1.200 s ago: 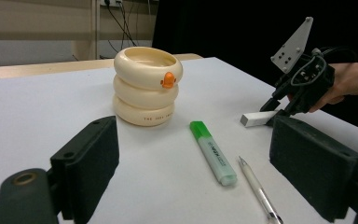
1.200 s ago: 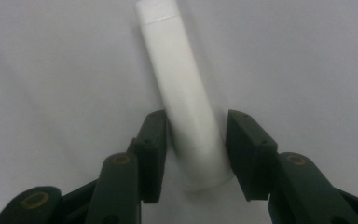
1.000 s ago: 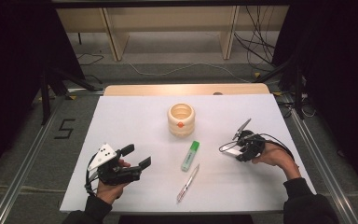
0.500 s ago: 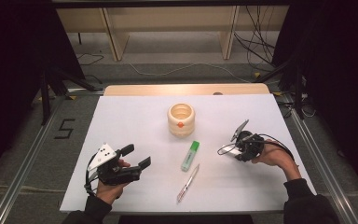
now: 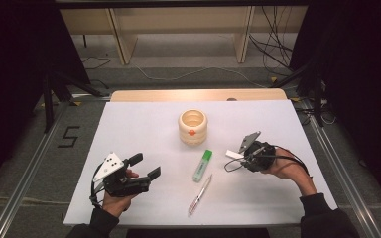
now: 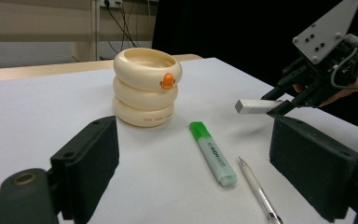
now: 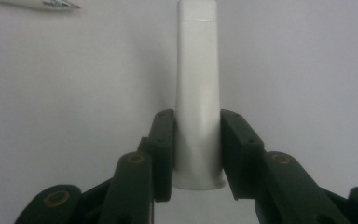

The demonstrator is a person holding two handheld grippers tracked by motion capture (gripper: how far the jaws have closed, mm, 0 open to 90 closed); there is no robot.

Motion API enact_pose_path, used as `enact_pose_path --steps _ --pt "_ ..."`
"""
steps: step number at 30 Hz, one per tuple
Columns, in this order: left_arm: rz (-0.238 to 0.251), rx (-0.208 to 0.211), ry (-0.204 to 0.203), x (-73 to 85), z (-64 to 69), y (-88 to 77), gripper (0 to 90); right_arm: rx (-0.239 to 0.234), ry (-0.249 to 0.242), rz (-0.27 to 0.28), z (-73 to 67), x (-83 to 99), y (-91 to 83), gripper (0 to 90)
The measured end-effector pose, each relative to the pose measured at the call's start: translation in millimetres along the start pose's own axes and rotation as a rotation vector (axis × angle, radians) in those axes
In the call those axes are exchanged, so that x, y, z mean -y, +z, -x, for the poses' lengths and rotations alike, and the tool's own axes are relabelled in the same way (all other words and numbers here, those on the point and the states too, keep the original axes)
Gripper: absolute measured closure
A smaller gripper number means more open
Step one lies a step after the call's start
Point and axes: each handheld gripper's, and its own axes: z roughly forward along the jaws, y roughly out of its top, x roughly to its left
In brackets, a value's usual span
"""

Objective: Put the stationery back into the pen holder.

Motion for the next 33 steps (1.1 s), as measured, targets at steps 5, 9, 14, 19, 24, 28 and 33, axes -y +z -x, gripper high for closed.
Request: enact_pose_path --steps 5,9,14,19,24,28,33 --pt "-0.011 0.016 0.003 0.0 -0.3 0.4 15.3 0.045 -0.058 0.05 -16.5 -12.1 -4.3 67.7" --pt "-0.013 0.016 0.004 -0.1 -0.2 -0.2 15.4 0.083 -0.107 0.084 -27.8 -20.9 -6.9 67.7" --pt "-0.014 0.047 -0.009 -5.6 -2.7 -0.4 15.4 0.138 -0.169 0.144 -41.5 -28.9 -10.1 67.7" --pt "-0.061 0.089 -0.027 -11.6 -4.2 4.3 15.5 0.184 -0.24 0.187 -54.3 -36.5 -11.0 67.7" --pt "-0.103 0.11 -0.003 -25.5 -2.0 9.7 15.5 0.218 -0.307 0.211 -66.1 -42.1 -12.3 67.7" --pt "-0.159 0.106 0.018 -37.2 -1.2 16.7 15.5 0.247 -0.352 0.232 -72.2 -44.2 -11.6 67.7" --pt "-0.209 0.098 0.023 -48.6 -1.7 27.5 15.5 0.294 -0.411 0.238 -76.9 -44.8 -9.1 67.7"
